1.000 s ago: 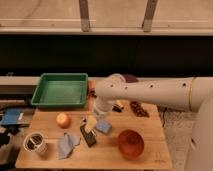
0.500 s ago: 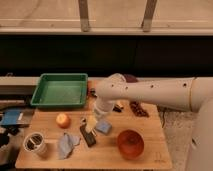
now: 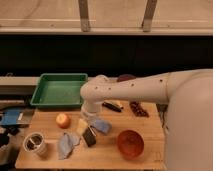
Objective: Place towel in red bowl
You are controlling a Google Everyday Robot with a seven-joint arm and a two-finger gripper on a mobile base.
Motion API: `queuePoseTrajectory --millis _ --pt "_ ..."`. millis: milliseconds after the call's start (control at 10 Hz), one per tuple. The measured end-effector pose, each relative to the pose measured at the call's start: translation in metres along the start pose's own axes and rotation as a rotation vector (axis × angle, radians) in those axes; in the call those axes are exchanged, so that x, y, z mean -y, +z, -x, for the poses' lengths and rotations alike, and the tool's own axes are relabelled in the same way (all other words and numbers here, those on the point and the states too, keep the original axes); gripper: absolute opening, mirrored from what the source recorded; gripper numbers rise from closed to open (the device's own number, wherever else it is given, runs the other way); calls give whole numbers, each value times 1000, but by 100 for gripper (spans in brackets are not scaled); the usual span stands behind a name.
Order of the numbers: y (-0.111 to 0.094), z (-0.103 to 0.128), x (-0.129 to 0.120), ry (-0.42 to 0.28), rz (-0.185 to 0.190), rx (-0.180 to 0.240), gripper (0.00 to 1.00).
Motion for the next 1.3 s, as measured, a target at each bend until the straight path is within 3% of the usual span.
queuePoseTrajectory --millis 200,600,1000,1300 --pt "24 28 -23 -75 22 -28 80" --pt "61 42 -68 -196 71 -78 80" --pt "82 41 -95 -234 99 -98 80" --pt "101 40 -96 -208 119 -105 79"
